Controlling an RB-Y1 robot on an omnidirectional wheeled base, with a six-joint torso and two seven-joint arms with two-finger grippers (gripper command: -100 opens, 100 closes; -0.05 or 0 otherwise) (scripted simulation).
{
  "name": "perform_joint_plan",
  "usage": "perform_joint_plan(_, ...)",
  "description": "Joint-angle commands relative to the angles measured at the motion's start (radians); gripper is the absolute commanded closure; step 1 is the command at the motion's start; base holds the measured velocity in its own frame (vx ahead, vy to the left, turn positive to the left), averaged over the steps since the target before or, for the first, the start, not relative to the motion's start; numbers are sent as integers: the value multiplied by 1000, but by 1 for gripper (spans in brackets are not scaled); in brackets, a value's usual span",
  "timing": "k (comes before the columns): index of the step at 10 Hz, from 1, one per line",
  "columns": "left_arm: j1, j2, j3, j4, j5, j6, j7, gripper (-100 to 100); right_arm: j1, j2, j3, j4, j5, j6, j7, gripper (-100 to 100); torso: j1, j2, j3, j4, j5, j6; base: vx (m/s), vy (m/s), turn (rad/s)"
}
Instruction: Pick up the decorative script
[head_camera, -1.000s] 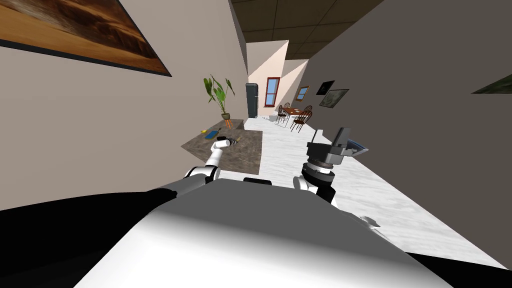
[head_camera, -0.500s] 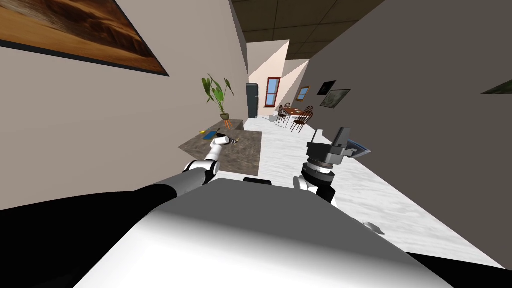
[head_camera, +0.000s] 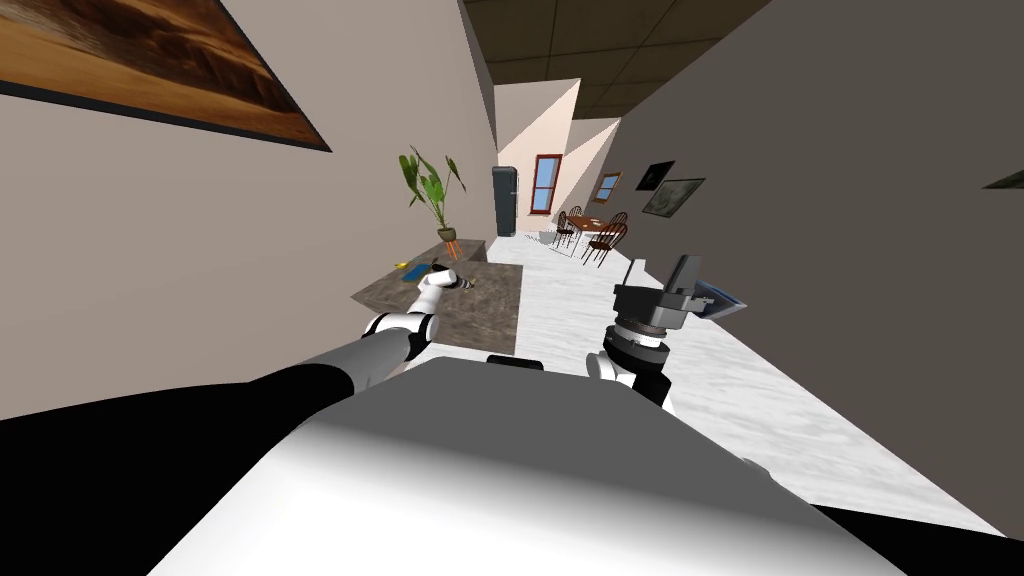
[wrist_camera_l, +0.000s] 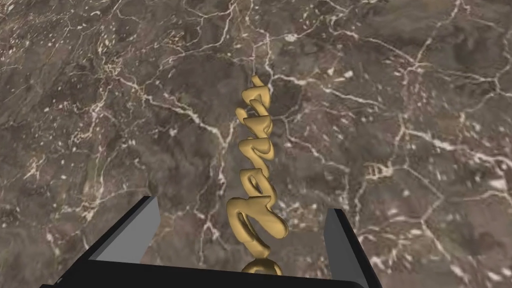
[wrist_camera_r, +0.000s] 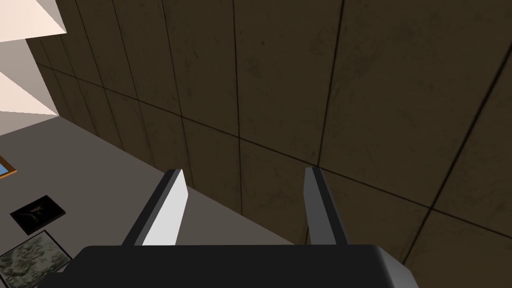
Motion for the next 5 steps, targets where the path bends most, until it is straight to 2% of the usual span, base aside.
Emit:
perform_joint_plan(1,-37,18,-2,50,5,36,17,-100,0,0,0,0,0,0,0,0,0,0,0,0,0,0,59,-31,17)
perform_joint_plan(2,-37,18,-2,62,5,36,17,-100,0,0,0,0,0,0,0,0,0,0,0,0,0,0,49,-26,8)
perform_joint_plan(3,-64,32,-4,96,10,62,29,-100,0,0,0,0,0,0,0,0,1,1,0,0,0,0,51,-32,12)
perform_joint_plan(4,-64,32,-4,107,10,62,29,-100,0,0,0,0,0,0,0,0,1,1,1,0,0,0,48,-27,12)
perform_joint_plan(5,-89,45,-5,139,14,86,39,-100,0,0,0,0,0,0,0,0,1,1,1,0,0,0,56,-38,17)
